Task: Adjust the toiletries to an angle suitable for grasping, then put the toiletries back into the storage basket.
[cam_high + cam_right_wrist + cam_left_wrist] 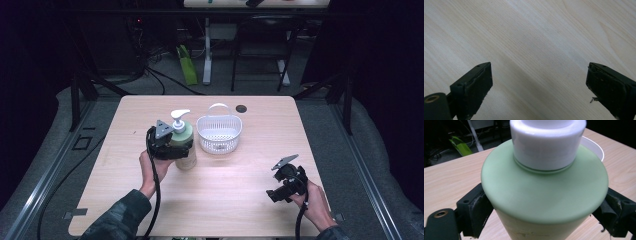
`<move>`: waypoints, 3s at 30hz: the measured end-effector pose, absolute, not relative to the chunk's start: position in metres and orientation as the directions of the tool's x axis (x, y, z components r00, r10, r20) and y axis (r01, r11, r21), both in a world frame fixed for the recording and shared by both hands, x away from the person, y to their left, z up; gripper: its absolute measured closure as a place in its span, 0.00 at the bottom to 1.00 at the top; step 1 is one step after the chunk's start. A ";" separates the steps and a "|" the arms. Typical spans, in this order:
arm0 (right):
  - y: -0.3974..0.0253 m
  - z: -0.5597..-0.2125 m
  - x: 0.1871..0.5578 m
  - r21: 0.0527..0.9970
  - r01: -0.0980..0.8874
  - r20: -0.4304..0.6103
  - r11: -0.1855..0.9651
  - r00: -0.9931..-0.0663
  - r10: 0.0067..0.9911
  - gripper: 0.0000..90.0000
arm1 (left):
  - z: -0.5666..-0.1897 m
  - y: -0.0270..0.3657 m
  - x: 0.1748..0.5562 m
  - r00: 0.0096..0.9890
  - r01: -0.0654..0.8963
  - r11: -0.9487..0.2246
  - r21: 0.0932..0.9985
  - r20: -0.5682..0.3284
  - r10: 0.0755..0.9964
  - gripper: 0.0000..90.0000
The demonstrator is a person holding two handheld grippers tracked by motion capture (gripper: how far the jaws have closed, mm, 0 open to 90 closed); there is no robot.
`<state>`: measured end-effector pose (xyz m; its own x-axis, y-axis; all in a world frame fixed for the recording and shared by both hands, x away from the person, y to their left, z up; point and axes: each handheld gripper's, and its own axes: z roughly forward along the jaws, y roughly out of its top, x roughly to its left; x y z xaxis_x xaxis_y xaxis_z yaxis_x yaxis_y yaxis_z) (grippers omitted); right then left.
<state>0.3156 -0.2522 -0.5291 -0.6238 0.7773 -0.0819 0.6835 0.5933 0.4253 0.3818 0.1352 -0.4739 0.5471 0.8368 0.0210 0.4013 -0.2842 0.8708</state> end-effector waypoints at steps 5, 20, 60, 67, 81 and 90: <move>-0.254 -0.529 0.316 0.426 0.681 -0.082 0.596 -0.627 0.775 0.07 | -0.464 0.142 0.379 0.565 0.361 -0.258 0.896 0.010 0.825 0.03; -0.253 -0.529 0.315 0.426 0.680 -0.071 0.596 -0.632 0.772 0.07 | -0.443 0.157 0.384 0.662 0.342 -0.159 0.926 -0.117 0.740 0.00; -0.252 -0.531 0.315 0.417 0.675 -0.073 0.609 -0.643 0.762 0.08 | -0.424 0.164 0.394 0.707 0.264 -0.063 0.963 -0.149 0.692 0.70; -0.252 -0.531 0.316 0.418 0.673 -0.071 0.610 -0.645 0.761 0.08 | -0.425 0.164 0.395 0.703 0.253 -0.062 0.965 -0.139 0.697 0.74; -0.252 -0.531 0.316 0.420 0.672 -0.069 0.611 -0.647 0.759 0.08 | -0.425 0.167 0.396 0.702 0.222 -0.052 0.974 -0.122 0.702 0.74; -0.252 -0.531 0.315 0.419 0.673 -0.071 0.609 -0.645 0.761 0.08 | -0.414 0.170 0.391 0.701 0.197 -0.054 0.979 -0.102 0.706 0.74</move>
<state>0.3154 -0.2516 -0.5310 -0.6447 0.7611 -0.0707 0.6733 0.6092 0.4189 0.3909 0.1698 -0.4140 0.7012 0.7056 -0.1018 0.1966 -0.0542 0.9790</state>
